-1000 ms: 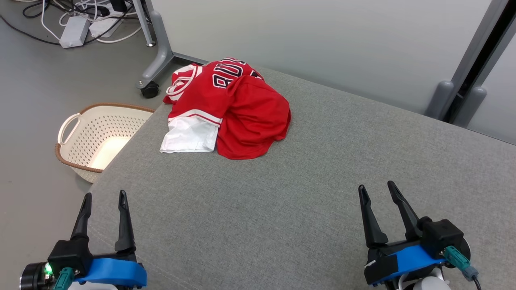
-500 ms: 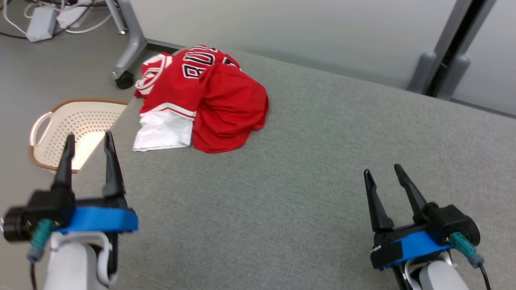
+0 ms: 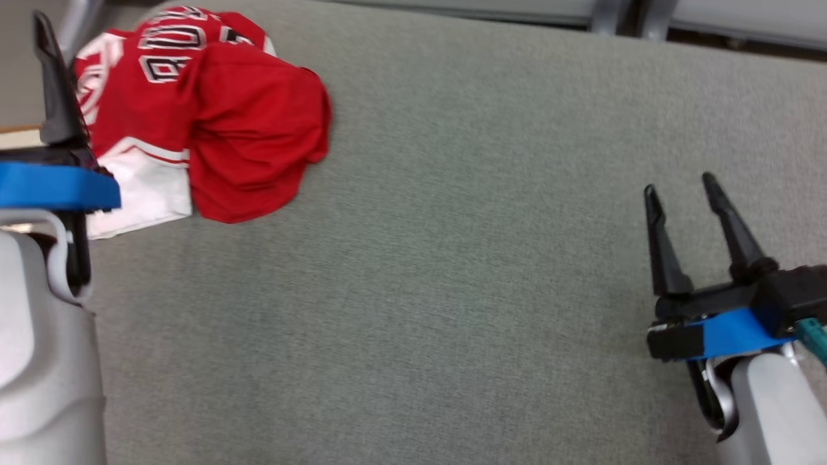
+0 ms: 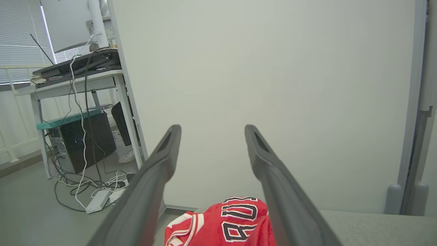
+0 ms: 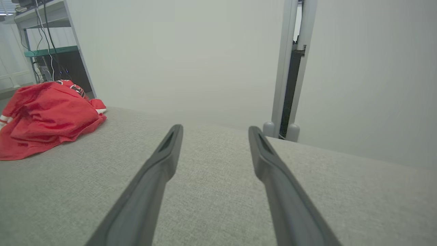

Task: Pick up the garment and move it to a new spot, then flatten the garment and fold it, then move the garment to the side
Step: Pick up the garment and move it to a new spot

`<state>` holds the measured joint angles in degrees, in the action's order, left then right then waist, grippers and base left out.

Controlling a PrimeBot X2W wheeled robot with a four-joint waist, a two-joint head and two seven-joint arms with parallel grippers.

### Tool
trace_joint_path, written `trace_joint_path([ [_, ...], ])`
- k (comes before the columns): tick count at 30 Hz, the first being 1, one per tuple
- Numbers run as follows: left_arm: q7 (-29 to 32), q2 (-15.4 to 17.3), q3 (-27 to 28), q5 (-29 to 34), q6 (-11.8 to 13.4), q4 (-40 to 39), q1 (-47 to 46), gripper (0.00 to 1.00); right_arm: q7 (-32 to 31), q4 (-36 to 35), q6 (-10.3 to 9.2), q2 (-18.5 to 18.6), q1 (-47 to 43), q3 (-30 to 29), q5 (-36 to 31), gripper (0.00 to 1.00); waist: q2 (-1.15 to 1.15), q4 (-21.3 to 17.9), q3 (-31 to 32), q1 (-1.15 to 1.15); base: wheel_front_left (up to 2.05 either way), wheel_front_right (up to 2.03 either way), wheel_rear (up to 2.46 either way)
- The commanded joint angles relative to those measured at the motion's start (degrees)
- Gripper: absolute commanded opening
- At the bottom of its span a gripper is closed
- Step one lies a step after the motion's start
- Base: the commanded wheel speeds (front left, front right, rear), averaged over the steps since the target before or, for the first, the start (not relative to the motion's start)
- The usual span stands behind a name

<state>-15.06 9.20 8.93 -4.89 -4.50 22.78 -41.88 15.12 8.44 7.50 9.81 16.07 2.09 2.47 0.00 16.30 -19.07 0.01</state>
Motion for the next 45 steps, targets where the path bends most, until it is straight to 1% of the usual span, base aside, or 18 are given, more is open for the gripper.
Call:
trace_joint_path([
  [1,-0.2,1.1,0.4,0.0,-0.3,2.8,-2.6,1.0,0.1,-1.5,-0.02,0.8,1.6,-0.8,-0.4,1.0,0.0,-3.9,-4.8,-0.01,0.0,0.0,0.0],
  [3,-0.2,2.1,0.3,0.2,-0.7,6.2,-4.8,1.0,0.1,-2.8,-0.02,1.4,2.1,-1.5,-0.6,1.0,0.0,-4.7,-6.3,-0.01,0.0,0.0,0.0],
  [9,-0.2,3.9,-1.2,0.7,-1.5,18.3,-9.0,1.0,0.1,-6.1,-0.02,2.5,2.9,-2.9,-1.2,1.0,0.0,-5.8,-9.8,-0.01,0.0,0.0,0.0],
  [15,-0.2,4.1,-1.4,-0.3,-1.8,28.4,-10.7,1.0,0.1,-7.6,-0.02,3.3,2.4,-3.4,-1.6,1.0,0.0,-6.0,-11.6,-0.01,0.0,0.0,0.0],
  [16,-0.2,4.1,-1.4,-0.3,-1.8,28.4,-10.7,1.0,0.1,-7.6,-0.02,3.3,2.4,-3.4,-1.6,1.0,0.0,-6.0,-11.6,-0.01,0.0,0.0,0.0],
  [21,-0.2,4.0,-1.6,-0.7,-2.1,34.0,-11.6,1.0,0.1,-8.2,-0.02,3.8,2.5,-3.5,-1.6,1.0,0.0,-6.1,-12.4,-0.01,0.0,0.0,0.0],
  [23,-0.2,4.0,-1.9,-0.7,-2.0,35.0,-12.1,0.0,0.1,-8.2,-0.02,3.9,2.5,-3.6,-1.6,1.0,0.0,-6.1,-12.5,-0.01,0.0,0.0,0.0],
  [27,-0.2,4.4,-2.4,-0.2,-2.1,33.6,-12.4,0.0,0.1,-7.6,-0.02,3.7,2.4,-3.4,-1.7,1.0,0.0,-6.1,-12.0,-0.01,0.0,0.0,0.0],
  [32,-0.2,4.9,-1.8,-0.2,-1.8,28.4,-11.2,0.0,0.1,-6.8,-0.02,2.4,2.6,-2.9,-1.1,1.0,0.0,-6.8,-9.4,-0.01,0.0,0.0,0.0],
  [34,-0.2,5.3,-1.5,-0.1,-1.9,25.6,-10.8,0.0,0.1,-6.4,-0.02,1.7,2.3,-2.6,-0.9,1.0,0.0,-7.3,-8.0,-0.01,0.0,0.0,0.0],
  [40,-0.2,6.0,-3.3,1.9,-2.0,15.8,-12.1,0.0,0.1,-5.3,-0.02,-0.9,1.6,-2.4,-0.2,1.0,0.0,-9.5,-3.8,-0.01,0.0,0.0,0.0],
  [45,-0.2,5.7,-5.7,2.6,-2.5,7.7,-13.6,0.0,0.1,-4.3,-0.02,-3.3,1.0,-2.2,0.4,1.0,0.0,-12.6,-0.5,-0.01,0.0,0.0,0.0],
])
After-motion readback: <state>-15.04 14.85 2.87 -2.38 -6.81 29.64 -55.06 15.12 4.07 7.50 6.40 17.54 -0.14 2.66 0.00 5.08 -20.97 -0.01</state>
